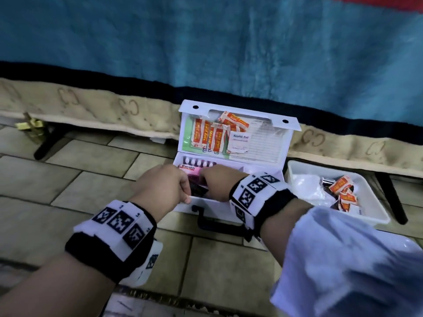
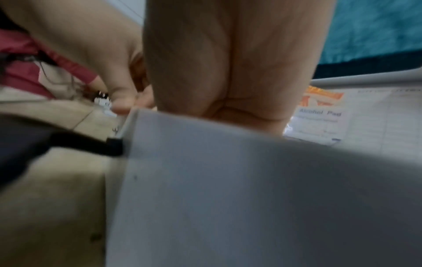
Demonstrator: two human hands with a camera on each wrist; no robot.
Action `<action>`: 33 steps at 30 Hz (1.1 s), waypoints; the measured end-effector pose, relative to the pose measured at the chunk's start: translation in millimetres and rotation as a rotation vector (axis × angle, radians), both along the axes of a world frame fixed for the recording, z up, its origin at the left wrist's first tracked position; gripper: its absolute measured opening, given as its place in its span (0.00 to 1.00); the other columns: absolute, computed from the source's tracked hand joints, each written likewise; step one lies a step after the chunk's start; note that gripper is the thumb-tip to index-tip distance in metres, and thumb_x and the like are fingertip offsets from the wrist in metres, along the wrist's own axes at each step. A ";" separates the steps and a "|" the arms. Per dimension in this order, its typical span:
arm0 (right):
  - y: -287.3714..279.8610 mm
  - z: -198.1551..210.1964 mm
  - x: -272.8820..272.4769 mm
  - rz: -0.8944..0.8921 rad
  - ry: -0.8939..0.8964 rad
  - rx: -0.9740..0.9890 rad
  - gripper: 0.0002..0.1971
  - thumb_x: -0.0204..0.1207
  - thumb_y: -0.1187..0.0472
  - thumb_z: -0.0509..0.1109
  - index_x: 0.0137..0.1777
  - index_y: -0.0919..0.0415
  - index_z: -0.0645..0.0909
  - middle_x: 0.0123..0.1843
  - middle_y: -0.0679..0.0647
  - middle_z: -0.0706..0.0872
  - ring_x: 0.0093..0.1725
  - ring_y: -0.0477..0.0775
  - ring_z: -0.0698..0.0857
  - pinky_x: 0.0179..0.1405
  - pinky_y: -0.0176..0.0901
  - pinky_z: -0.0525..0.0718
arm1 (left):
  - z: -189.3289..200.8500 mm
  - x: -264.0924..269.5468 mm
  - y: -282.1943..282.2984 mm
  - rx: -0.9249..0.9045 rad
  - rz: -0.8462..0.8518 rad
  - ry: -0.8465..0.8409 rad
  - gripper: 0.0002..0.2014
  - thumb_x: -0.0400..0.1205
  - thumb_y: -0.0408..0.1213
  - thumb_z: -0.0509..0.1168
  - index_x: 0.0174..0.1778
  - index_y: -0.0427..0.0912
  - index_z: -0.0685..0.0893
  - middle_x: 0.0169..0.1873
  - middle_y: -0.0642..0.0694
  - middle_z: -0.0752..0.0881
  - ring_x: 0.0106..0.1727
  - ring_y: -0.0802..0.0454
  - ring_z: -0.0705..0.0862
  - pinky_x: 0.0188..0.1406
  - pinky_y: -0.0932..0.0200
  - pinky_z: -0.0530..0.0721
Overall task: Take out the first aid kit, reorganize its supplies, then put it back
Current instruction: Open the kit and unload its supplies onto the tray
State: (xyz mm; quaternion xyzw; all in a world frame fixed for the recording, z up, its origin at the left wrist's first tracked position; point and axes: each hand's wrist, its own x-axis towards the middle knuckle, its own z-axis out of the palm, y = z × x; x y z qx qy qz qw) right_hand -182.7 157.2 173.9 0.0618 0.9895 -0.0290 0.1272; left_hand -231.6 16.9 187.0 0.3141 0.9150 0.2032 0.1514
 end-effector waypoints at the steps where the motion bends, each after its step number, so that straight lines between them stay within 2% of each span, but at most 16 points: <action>1: 0.3 -4.4 -1.8 -0.007 0.006 0.014 0.10 0.80 0.63 0.62 0.58 0.63 0.79 0.56 0.60 0.85 0.55 0.60 0.84 0.44 0.43 0.75 | -0.4 -1.0 0.2 -0.001 0.000 -0.004 0.09 0.65 0.37 0.79 0.26 0.51 0.84 0.29 0.54 0.87 0.36 0.55 0.85 0.28 0.65 0.71; 4: -0.4 -5.6 -2.4 -0.033 -0.020 0.017 0.11 0.80 0.64 0.61 0.57 0.65 0.81 0.54 0.60 0.86 0.54 0.60 0.84 0.44 0.42 0.73 | -1.4 -2.5 1.0 0.001 -0.012 -0.001 0.12 0.65 0.37 0.79 0.24 0.52 0.82 0.26 0.57 0.84 0.35 0.56 0.84 0.27 0.65 0.70; 7: 9.1 11.0 4.6 -0.083 -0.033 0.009 0.11 0.76 0.63 0.67 0.56 0.66 0.83 0.54 0.60 0.86 0.48 0.58 0.83 0.44 0.42 0.78 | -2.3 -2.4 1.3 0.016 -0.008 0.000 0.11 0.65 0.37 0.79 0.24 0.53 0.83 0.27 0.57 0.84 0.36 0.56 0.84 0.29 0.65 0.70; 9: 19.9 28.6 19.0 -0.158 0.002 -0.051 0.13 0.74 0.59 0.71 0.56 0.64 0.84 0.53 0.59 0.86 0.49 0.57 0.83 0.46 0.44 0.81 | -2.4 -2.1 0.7 0.025 -0.005 -0.003 0.10 0.65 0.38 0.80 0.26 0.53 0.84 0.27 0.57 0.86 0.36 0.56 0.85 0.31 0.64 0.72; 12: 35.8 61.0 60.4 -0.311 0.151 -0.146 0.13 0.74 0.53 0.72 0.52 0.62 0.86 0.46 0.57 0.87 0.46 0.56 0.84 0.41 0.43 0.79 | -1.2 -1.1 -0.3 0.023 -0.007 0.012 0.09 0.64 0.39 0.80 0.27 0.52 0.86 0.27 0.56 0.87 0.32 0.61 0.84 0.28 0.65 0.71; 15: 51.1 84.7 117.9 -0.439 0.371 -0.216 0.05 0.71 0.54 0.74 0.39 0.54 0.82 0.34 0.52 0.86 0.31 0.49 0.80 0.28 0.40 0.74 | -0.9 -1.3 0.0 0.018 -0.006 0.024 0.08 0.64 0.38 0.81 0.27 0.51 0.87 0.26 0.54 0.87 0.28 0.63 0.82 0.26 0.65 0.69; 17: 54.4 91.0 161.8 -0.527 0.495 -0.253 0.04 0.71 0.56 0.73 0.38 0.53 0.82 0.30 0.49 0.87 0.25 0.45 0.79 0.27 0.40 0.77 | -1.2 -1.9 1.3 0.004 -0.016 0.031 0.09 0.63 0.37 0.81 0.26 0.51 0.87 0.24 0.55 0.86 0.29 0.61 0.82 0.27 0.64 0.70; 19: 52.8 90.6 204.1 -0.595 0.572 -0.274 0.03 0.70 0.56 0.74 0.39 0.52 0.83 0.29 0.42 0.87 0.27 0.42 0.81 0.29 0.37 0.78 | -0.4 -2.5 3.9 -0.017 -0.029 0.032 0.09 0.63 0.36 0.81 0.25 0.50 0.86 0.24 0.54 0.86 0.31 0.59 0.83 0.27 0.63 0.70; 21: 46.3 84.0 238.1 -0.651 0.548 -0.304 0.03 0.69 0.54 0.74 0.38 0.49 0.83 0.29 0.37 0.87 0.26 0.40 0.82 0.27 0.33 0.77 | 0.4 -3.4 5.8 -0.033 -0.041 0.025 0.09 0.63 0.35 0.81 0.25 0.49 0.87 0.24 0.54 0.87 0.31 0.58 0.84 0.27 0.63 0.70; 23: 38.8 71.2 261.7 -0.708 0.473 -0.268 0.03 0.68 0.51 0.75 0.36 0.45 0.83 0.28 0.37 0.87 0.28 0.39 0.83 0.27 0.31 0.77 | 0.2 -5.0 7.0 -0.048 -0.063 0.029 0.10 0.63 0.34 0.81 0.24 0.50 0.86 0.23 0.54 0.87 0.31 0.57 0.85 0.28 0.63 0.72; 26: 25.6 48.1 278.9 -0.768 0.439 -0.191 0.04 0.68 0.53 0.75 0.38 0.45 0.83 0.24 0.42 0.84 0.32 0.30 0.81 0.33 0.24 0.76 | -0.4 -7.0 8.1 -0.052 -0.070 0.040 0.10 0.62 0.34 0.81 0.23 0.50 0.87 0.22 0.55 0.87 0.32 0.57 0.85 0.29 0.62 0.74; 29: 13.4 22.9 277.9 -0.793 0.391 -0.157 0.07 0.67 0.53 0.75 0.40 0.42 0.79 0.29 0.42 0.86 0.32 0.38 0.84 0.31 0.32 0.81 | -1.3 -8.9 8.1 -0.024 -0.066 0.002 0.10 0.61 0.33 0.82 0.22 0.49 0.87 0.20 0.55 0.87 0.32 0.53 0.86 0.30 0.61 0.77; 30: 10.3 16.5 276.6 -0.807 0.378 -0.145 0.07 0.67 0.51 0.74 0.42 0.43 0.78 0.32 0.43 0.87 0.34 0.40 0.85 0.34 0.40 0.84 | -1.6 -9.2 8.3 -0.021 -0.069 -0.007 0.10 0.61 0.32 0.82 0.22 0.49 0.88 0.20 0.54 0.87 0.32 0.52 0.86 0.30 0.60 0.77; 31: 7.1 12.6 273.9 -0.816 0.358 -0.125 0.07 0.69 0.49 0.72 0.44 0.45 0.77 0.35 0.44 0.88 0.37 0.43 0.86 0.36 0.45 0.84 | -2.0 -10.2 8.1 -0.020 -0.073 -0.012 0.10 0.61 0.32 0.82 0.22 0.48 0.88 0.20 0.54 0.87 0.33 0.51 0.87 0.31 0.59 0.78; 33: -0.9 8.2 266.8 -0.801 0.271 -0.083 0.06 0.74 0.51 0.65 0.48 0.47 0.72 0.40 0.46 0.87 0.42 0.51 0.85 0.37 0.45 0.82 | -2.1 -13.3 7.6 -0.007 -0.078 -0.029 0.10 0.60 0.32 0.83 0.22 0.49 0.88 0.21 0.53 0.88 0.34 0.50 0.87 0.37 0.55 0.80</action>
